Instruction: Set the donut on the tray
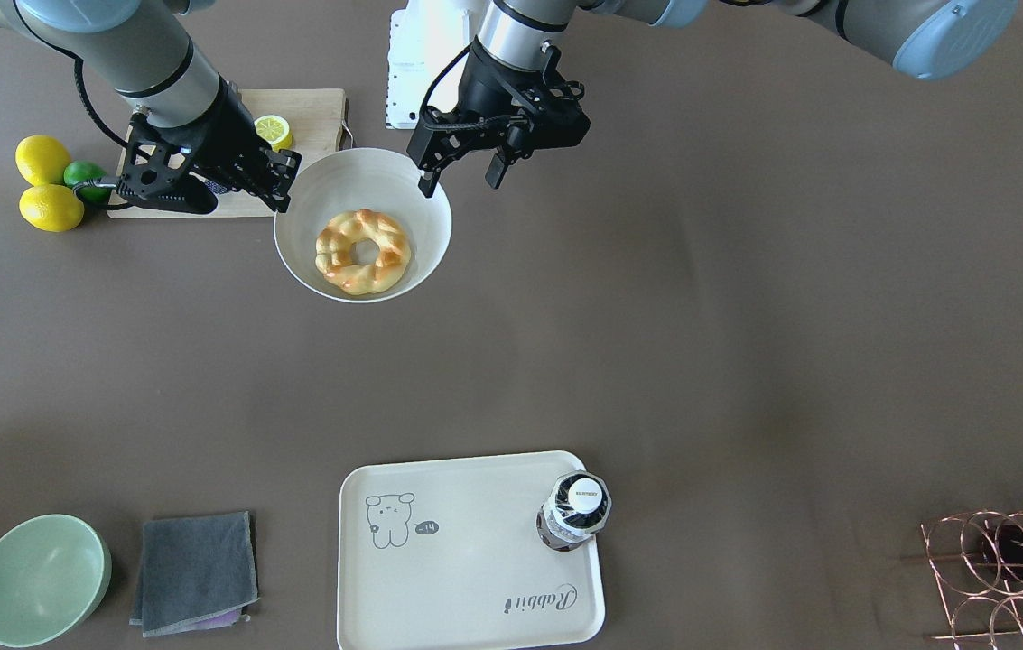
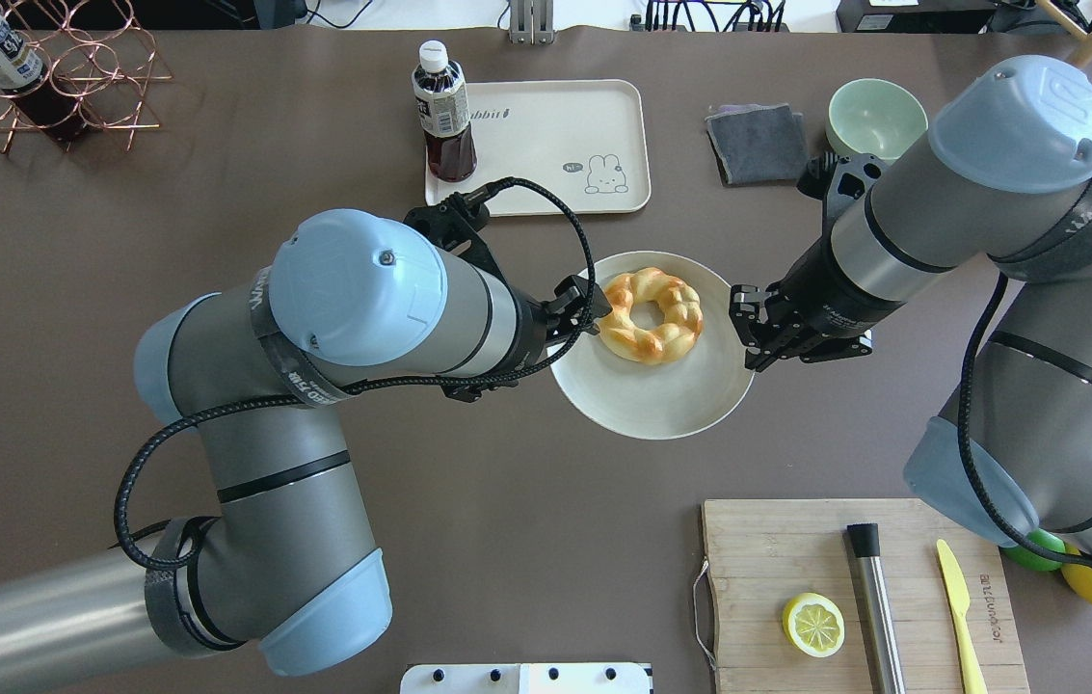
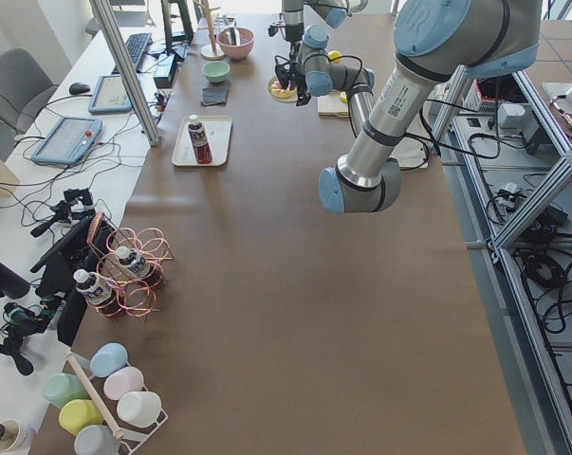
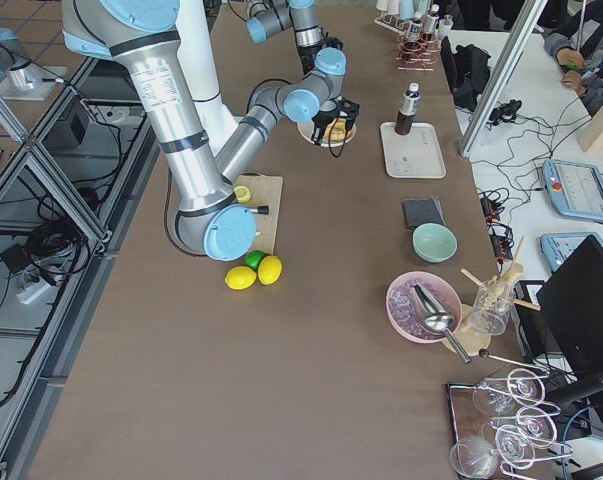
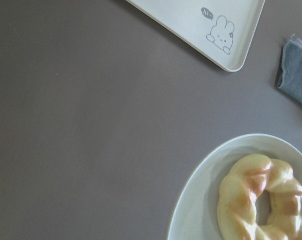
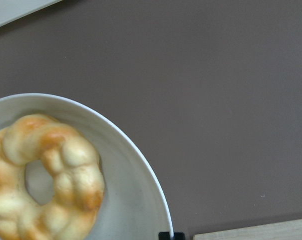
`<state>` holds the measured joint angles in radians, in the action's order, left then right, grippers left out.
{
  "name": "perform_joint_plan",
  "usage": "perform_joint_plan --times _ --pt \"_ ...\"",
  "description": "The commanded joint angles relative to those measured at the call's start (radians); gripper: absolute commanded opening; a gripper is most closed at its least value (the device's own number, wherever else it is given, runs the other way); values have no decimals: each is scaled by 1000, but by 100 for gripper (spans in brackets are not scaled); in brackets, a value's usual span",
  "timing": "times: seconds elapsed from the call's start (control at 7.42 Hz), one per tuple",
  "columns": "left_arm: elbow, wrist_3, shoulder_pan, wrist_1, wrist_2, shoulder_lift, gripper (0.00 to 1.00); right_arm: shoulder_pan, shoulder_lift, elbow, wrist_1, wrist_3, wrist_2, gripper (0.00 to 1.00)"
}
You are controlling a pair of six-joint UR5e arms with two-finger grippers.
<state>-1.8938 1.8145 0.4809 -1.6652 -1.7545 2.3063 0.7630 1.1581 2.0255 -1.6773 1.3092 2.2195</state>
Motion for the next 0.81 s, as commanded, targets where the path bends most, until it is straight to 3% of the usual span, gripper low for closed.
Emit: perform_joint_plan --times 0.0,0.27,0.4,0.54,0.67 --pt "-59 -11 51 74 -60 -27 98 58 -147 -230 1 22 -4 0" --pt "-120 -52 54 78 -65 -88 98 87 -266 -476 101 68 -6 0" --pt "-137 -110 65 79 -71 -106 98 88 -344 -655 239 143 -8 0" --pt "-137 -130 82 79 -92 -119 98 90 -388 -773 337 184 -8 0" --pt "-134 -136 94 79 -105 -122 98 98 -397 -813 375 200 -9 0"
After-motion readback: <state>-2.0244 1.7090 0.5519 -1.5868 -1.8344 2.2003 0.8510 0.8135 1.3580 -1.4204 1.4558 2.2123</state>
